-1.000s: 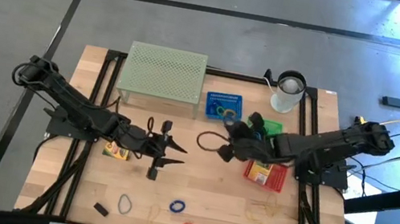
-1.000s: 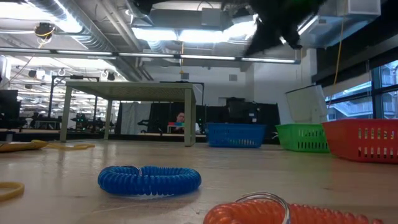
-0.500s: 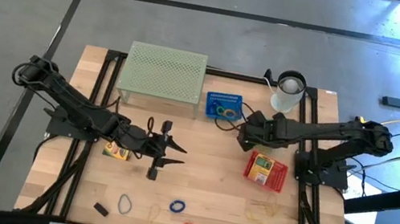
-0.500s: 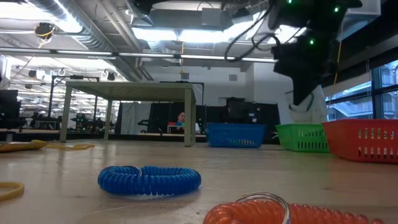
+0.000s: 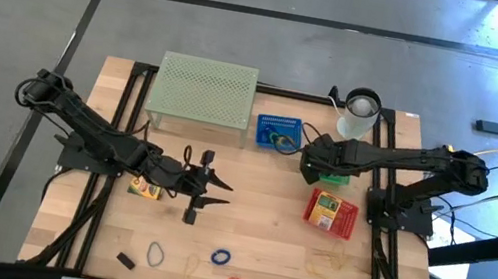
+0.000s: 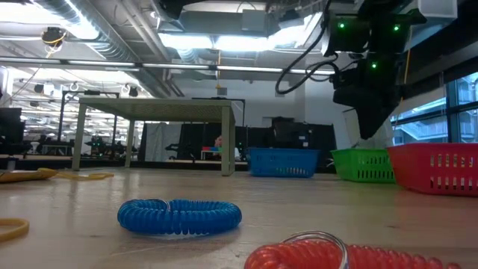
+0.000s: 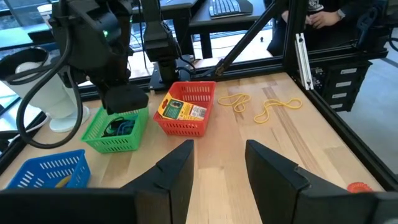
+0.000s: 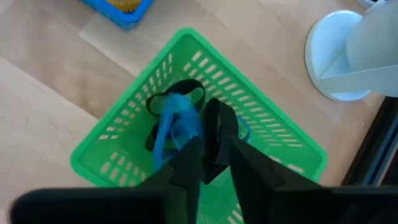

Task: Pick & Place Office Desk Supplies
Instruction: Put the blue rubber band into the green bin, then put the blue spring keychain into the blue bin

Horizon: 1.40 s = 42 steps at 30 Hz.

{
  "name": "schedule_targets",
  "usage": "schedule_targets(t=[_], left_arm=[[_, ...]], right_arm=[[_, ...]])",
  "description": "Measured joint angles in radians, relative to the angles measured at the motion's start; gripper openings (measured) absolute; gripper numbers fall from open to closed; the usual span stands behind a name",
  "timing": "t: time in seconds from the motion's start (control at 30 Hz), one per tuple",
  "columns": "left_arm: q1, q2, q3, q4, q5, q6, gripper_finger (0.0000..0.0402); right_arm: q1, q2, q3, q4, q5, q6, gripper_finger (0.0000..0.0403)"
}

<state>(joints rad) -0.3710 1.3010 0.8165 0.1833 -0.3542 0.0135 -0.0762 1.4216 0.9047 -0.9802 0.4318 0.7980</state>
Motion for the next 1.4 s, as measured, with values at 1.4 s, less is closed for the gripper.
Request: schedule_targets(t=[1.4], left_arm=[[-0.072,0.284,0.0,-0.05,0.166,-0.08,0.0222]], right_arm=[[0.303,0.0,0.06,0.373,-0.18,-0.047,0.0171]])
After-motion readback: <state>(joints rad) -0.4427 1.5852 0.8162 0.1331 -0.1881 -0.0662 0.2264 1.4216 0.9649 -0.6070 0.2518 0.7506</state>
